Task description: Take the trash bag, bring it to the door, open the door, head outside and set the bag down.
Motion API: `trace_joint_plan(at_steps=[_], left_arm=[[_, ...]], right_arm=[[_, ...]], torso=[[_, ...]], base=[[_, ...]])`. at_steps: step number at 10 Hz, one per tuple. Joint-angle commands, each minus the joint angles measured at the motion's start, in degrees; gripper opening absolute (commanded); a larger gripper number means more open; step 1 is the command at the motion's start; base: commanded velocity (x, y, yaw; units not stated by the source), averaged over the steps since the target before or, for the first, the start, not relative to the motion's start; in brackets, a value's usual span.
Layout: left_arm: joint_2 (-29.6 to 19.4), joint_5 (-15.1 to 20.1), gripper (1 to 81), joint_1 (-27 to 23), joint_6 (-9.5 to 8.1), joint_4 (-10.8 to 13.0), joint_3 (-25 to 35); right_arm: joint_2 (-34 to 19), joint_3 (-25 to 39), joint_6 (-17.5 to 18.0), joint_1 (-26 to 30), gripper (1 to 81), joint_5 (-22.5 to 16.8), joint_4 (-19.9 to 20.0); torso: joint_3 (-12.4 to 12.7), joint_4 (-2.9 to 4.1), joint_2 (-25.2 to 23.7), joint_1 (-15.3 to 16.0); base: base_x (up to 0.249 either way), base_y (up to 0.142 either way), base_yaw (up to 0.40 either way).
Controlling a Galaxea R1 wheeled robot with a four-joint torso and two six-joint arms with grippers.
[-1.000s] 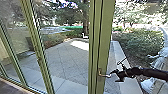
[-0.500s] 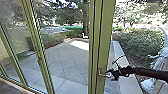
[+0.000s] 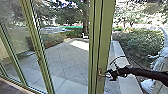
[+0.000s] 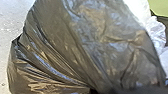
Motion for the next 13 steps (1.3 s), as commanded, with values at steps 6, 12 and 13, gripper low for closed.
trace_joint_plan(at_steps=[6, 12, 13], left_arm=[[0.2, 3.7, 1.0, -2.4, -0.02, -0.3, -0.1], [0.2, 3.6, 1.0, -2.3, -0.02, -0.9, -0.3], [0.2, 3.6, 1.0, -2.3, -0.01, -0.9, -0.4]], right_arm=[[3.4, -6.7, 0.3, 6.9, 81.1, 0.8, 0.7], [6.5, -10.3, 2.4, 2.2, 81.1, 1.6, 2.1], [7.1, -10.6, 2.8, 0.8, 81.1, 1.6, 2.0]], torso=[[0.0, 0.00, 0.0, 0.0], [0.0, 0.00, 0.0, 0.0], [0.0, 0.00, 0.0, 0.0]], base=[[0.000, 0.000, 0.000], [0.000, 0.000, 0.000], [0.000, 0.000, 0.000]])
